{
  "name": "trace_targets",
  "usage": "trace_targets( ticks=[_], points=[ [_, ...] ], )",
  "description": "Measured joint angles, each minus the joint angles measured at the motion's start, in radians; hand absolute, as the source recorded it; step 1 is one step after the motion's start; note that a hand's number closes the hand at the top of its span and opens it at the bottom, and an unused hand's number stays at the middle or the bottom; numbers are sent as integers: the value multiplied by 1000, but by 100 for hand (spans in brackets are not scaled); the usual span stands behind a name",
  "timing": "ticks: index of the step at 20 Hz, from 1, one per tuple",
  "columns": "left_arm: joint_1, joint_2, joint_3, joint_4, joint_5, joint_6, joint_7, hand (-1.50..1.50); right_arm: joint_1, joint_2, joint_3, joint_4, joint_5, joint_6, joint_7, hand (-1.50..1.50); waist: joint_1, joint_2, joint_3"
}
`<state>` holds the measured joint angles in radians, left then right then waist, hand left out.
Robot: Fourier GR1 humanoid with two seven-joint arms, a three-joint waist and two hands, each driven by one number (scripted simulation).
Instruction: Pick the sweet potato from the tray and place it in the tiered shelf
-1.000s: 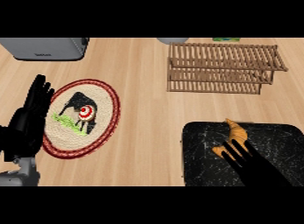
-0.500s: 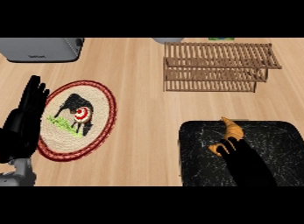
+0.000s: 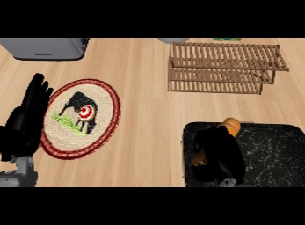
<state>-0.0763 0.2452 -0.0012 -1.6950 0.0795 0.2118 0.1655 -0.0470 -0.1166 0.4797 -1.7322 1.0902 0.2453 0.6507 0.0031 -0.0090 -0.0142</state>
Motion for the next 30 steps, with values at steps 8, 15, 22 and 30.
trace_targets(
  ticks=[8, 15, 22, 30],
  points=[
    [3, -13, -5, 13, -20, 7, -7, 0, -123, 100, 23, -203, -114, -107, 218, 150, -3, 5, 12],
    [6, -20, 3, 11, -22, 2, -6, 0, -268, 111, -59, -389, -42, -73, 372, 150, -5, 5, 13],
    [10, -27, 16, 18, -27, -16, -24, 0, -408, 89, -256, -379, -63, 1, 356, 150, -2, 8, 14],
    [-14, -32, 30, 9, -34, -31, 12, 0, -504, 56, -427, -195, -87, -53, 274, 150, 1, 9, 14]
  ],
)
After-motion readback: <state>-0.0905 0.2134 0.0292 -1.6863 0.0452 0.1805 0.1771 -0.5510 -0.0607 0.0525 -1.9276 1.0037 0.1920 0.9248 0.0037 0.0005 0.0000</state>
